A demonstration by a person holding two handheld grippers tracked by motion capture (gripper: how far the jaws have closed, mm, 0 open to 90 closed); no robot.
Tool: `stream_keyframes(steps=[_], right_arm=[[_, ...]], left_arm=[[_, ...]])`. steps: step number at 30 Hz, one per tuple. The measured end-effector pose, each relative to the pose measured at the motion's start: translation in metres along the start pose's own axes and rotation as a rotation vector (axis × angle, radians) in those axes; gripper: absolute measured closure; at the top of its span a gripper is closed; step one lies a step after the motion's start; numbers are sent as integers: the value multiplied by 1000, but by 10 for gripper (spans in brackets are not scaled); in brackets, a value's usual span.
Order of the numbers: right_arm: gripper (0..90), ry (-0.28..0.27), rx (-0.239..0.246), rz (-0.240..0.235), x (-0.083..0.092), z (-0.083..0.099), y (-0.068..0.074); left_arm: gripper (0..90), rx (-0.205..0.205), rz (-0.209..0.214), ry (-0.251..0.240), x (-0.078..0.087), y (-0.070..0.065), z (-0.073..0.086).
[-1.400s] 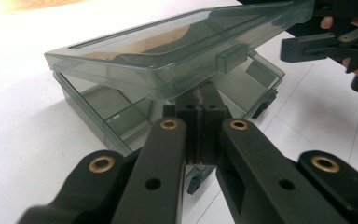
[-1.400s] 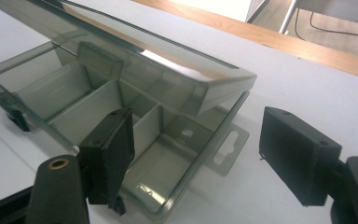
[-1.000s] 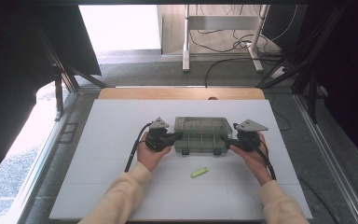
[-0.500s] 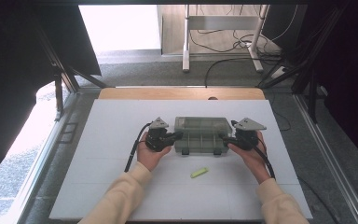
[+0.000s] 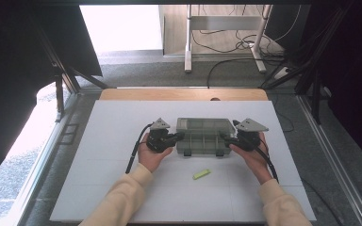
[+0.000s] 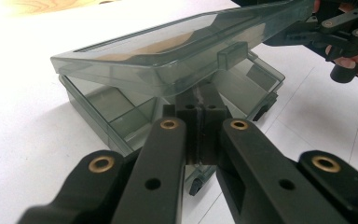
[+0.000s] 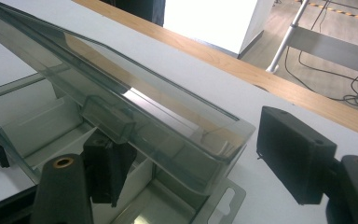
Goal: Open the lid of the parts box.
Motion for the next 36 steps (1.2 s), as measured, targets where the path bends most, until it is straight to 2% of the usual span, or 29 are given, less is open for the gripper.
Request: stream_keyframes(steps=[24,36], right_arm=[[308,-38,-18,-25,-3,-9,-1],[312,-64,-47,-35,-5,-17,-5]], left_arm=[[893,-4,-4,1,2,1,1],[891,-2,-1,7,1,0,3]])
Point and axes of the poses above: each handheld gripper's, and its own axes: x roughly backward along the jaws, z roughly out of its underside, y roughly to its left, the point moved 9 cm from there along -x, roughly forward along the jaws, and after that the axes turned 6 degrees about y, right-handed, at the moved point
